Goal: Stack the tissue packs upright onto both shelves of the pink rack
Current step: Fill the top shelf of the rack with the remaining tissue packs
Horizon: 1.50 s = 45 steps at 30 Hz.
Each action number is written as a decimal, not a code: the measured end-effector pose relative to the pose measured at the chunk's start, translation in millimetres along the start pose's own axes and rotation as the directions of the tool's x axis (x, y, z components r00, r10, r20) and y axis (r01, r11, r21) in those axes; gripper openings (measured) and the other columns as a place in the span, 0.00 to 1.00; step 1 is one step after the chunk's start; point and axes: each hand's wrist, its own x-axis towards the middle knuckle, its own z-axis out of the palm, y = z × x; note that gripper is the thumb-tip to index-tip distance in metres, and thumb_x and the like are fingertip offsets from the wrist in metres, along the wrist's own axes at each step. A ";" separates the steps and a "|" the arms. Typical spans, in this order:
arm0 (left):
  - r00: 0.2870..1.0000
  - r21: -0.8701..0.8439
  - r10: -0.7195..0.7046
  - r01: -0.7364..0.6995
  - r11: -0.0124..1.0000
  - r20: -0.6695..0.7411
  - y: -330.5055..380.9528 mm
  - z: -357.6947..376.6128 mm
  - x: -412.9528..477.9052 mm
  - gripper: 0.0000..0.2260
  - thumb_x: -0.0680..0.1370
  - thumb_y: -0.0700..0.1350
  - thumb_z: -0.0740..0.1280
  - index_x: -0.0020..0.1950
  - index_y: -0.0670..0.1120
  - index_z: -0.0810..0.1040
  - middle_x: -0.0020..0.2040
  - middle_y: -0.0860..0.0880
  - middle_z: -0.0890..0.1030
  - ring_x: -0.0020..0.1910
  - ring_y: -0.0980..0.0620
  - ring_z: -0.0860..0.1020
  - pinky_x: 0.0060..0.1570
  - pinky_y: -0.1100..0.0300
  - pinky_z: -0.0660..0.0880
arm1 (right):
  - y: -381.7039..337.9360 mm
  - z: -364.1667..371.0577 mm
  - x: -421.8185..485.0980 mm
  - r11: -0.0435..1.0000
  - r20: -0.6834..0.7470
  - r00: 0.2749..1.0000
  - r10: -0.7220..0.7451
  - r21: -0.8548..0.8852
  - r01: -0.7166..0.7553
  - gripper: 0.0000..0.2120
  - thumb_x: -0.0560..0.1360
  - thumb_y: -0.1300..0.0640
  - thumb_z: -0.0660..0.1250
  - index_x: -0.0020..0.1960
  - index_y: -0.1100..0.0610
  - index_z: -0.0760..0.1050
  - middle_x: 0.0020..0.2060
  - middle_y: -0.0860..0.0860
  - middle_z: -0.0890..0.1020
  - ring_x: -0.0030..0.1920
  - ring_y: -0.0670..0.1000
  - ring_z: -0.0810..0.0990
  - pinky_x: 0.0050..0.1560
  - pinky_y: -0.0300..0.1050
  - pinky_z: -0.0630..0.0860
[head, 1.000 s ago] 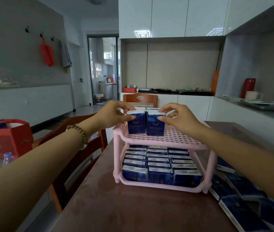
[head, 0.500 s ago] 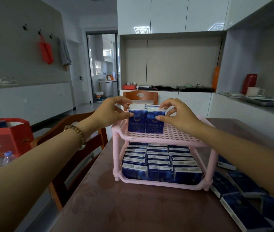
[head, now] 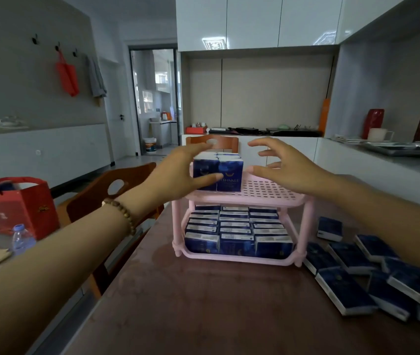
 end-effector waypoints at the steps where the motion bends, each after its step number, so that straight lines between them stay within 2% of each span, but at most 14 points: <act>1: 0.999 0.003 0.035 -0.035 0.999 0.018 11.3 2.3 -7.7 0.31 0.73 0.56 0.68 0.73 0.51 0.64 0.70 0.49 0.70 0.68 0.50 0.68 0.66 0.56 0.67 | -3.7 -5.8 -11.8 1.000 0.031 0.999 -0.008 -0.014 0.009 0.24 0.73 0.51 0.67 0.67 0.48 0.65 0.69 0.46 0.66 0.63 0.42 0.67 0.57 0.38 0.68; 3: 0.996 -0.015 0.069 -0.068 0.998 0.055 35.7 9.0 -23.8 0.30 0.74 0.56 0.68 0.73 0.50 0.63 0.70 0.49 0.70 0.68 0.52 0.68 0.62 0.62 0.65 | -7.9 -17.7 -38.2 0.999 0.093 0.996 -0.005 -0.046 0.010 0.25 0.74 0.50 0.66 0.69 0.46 0.64 0.70 0.44 0.64 0.64 0.41 0.65 0.60 0.39 0.66; 8: 0.983 -0.139 0.114 -0.094 0.986 0.146 90.2 39.0 -60.9 0.31 0.74 0.59 0.65 0.74 0.51 0.62 0.75 0.51 0.63 0.73 0.53 0.60 0.70 0.60 0.57 | 1.0 -49.8 -115.9 0.990 0.163 0.978 0.127 -0.084 -0.115 0.28 0.70 0.40 0.65 0.68 0.42 0.64 0.69 0.42 0.66 0.67 0.43 0.66 0.66 0.45 0.68; 12: 0.941 -0.306 0.186 -0.096 0.947 0.282 141.4 69.3 -93.6 0.30 0.73 0.59 0.66 0.72 0.49 0.66 0.71 0.52 0.68 0.68 0.57 0.66 0.66 0.63 0.63 | 20.0 -68.7 -185.4 0.960 0.198 0.941 0.274 -0.114 -0.255 0.31 0.65 0.36 0.63 0.67 0.38 0.63 0.69 0.38 0.64 0.69 0.42 0.63 0.69 0.46 0.64; 14: 0.911 -0.435 0.263 -0.107 0.894 0.317 168.4 82.4 -111.3 0.24 0.74 0.52 0.69 0.68 0.47 0.70 0.64 0.60 0.71 0.60 0.70 0.66 0.57 0.76 0.62 | 30.9 -77.0 -219.1 0.948 0.222 0.922 0.318 -0.107 -0.301 0.29 0.66 0.37 0.63 0.66 0.37 0.63 0.68 0.36 0.63 0.68 0.40 0.63 0.69 0.43 0.62; 16: 0.869 -0.451 0.308 -0.113 0.885 0.387 190.2 96.2 -126.0 0.25 0.74 0.51 0.69 0.70 0.48 0.68 0.59 0.68 0.65 0.57 0.77 0.59 0.52 0.86 0.55 | 44.1 -85.5 -249.9 0.933 0.223 0.911 0.346 -0.179 -0.311 0.28 0.66 0.33 0.61 0.66 0.34 0.62 0.70 0.36 0.63 0.69 0.38 0.62 0.69 0.44 0.63; 21: 0.761 -0.398 0.336 -0.111 0.911 0.555 219.3 129.7 -144.2 0.36 0.71 0.62 0.68 0.75 0.55 0.58 0.75 0.57 0.60 0.73 0.58 0.58 0.72 0.60 0.56 | 59.2 -97.2 -309.9 0.904 0.203 0.891 0.407 -0.227 -0.361 0.29 0.65 0.26 0.57 0.64 0.30 0.62 0.66 0.29 0.63 0.70 0.37 0.60 0.69 0.41 0.61; 24: 0.738 -0.366 0.338 -0.132 0.921 0.585 234.0 137.9 -152.7 0.38 0.70 0.64 0.68 0.74 0.53 0.57 0.74 0.57 0.60 0.72 0.57 0.58 0.69 0.64 0.56 | 52.3 -92.4 -333.6 0.898 0.217 0.886 0.410 -0.264 -0.351 0.25 0.65 0.31 0.58 0.61 0.27 0.58 0.65 0.29 0.59 0.69 0.34 0.56 0.67 0.36 0.56; 27: 0.741 -0.357 0.330 -0.130 0.925 0.585 244.9 145.7 -158.0 0.35 0.67 0.66 0.70 0.68 0.55 0.63 0.65 0.57 0.69 0.62 0.55 0.69 0.63 0.60 0.68 | 50.6 -82.3 -348.2 0.871 0.207 0.879 0.430 -0.353 -0.342 0.24 0.65 0.31 0.57 0.59 0.24 0.52 0.65 0.30 0.55 0.68 0.35 0.52 0.70 0.41 0.51; 29: 0.756 -0.381 0.324 -0.108 0.918 0.569 245.2 150.2 -158.1 0.33 0.65 0.66 0.71 0.65 0.56 0.66 0.60 0.59 0.72 0.57 0.57 0.72 0.58 0.59 0.72 | 52.5 -72.1 -351.6 0.874 0.194 0.900 0.390 -0.385 -0.296 0.27 0.67 0.29 0.55 0.66 0.28 0.54 0.68 0.32 0.57 0.70 0.37 0.53 0.70 0.42 0.51; 35: 0.789 -0.413 0.316 -0.087 0.906 0.527 217.4 150.9 -154.4 0.35 0.67 0.59 0.74 0.70 0.54 0.64 0.65 0.56 0.71 0.61 0.58 0.70 0.60 0.63 0.68 | 58.4 -36.0 -336.1 0.904 0.136 0.943 0.302 -0.356 -0.238 0.42 0.63 0.21 0.45 0.72 0.40 0.59 0.72 0.39 0.61 0.74 0.43 0.55 0.74 0.52 0.51; 41: 0.820 -0.366 0.209 0.001 0.931 0.533 159.6 134.5 -149.1 0.28 0.64 0.60 0.74 0.60 0.54 0.71 0.50 0.58 0.76 0.49 0.59 0.76 0.49 0.60 0.74 | 45.0 8.8 -282.4 0.931 0.195 0.943 0.269 -0.302 -0.203 0.41 0.64 0.26 0.47 0.72 0.45 0.60 0.71 0.42 0.64 0.73 0.45 0.57 0.73 0.47 0.52; 43: 0.830 -0.344 0.167 0.033 0.938 0.533 137.7 127.8 -147.2 0.28 0.65 0.59 0.75 0.61 0.55 0.70 0.53 0.58 0.76 0.51 0.58 0.76 0.52 0.60 0.74 | 43.9 26.3 -260.7 0.941 0.216 0.944 0.249 -0.286 -0.183 0.38 0.67 0.27 0.50 0.72 0.46 0.61 0.70 0.44 0.67 0.72 0.46 0.60 0.72 0.48 0.55; 45: 0.832 -0.333 0.126 0.074 0.940 0.540 118.6 119.0 -146.0 0.29 0.67 0.54 0.76 0.64 0.56 0.68 0.58 0.58 0.75 0.55 0.60 0.75 0.55 0.67 0.72 | 43.7 42.5 -240.4 0.950 0.219 0.950 0.225 -0.268 -0.163 0.34 0.69 0.30 0.54 0.70 0.46 0.64 0.67 0.45 0.70 0.70 0.47 0.64 0.70 0.48 0.58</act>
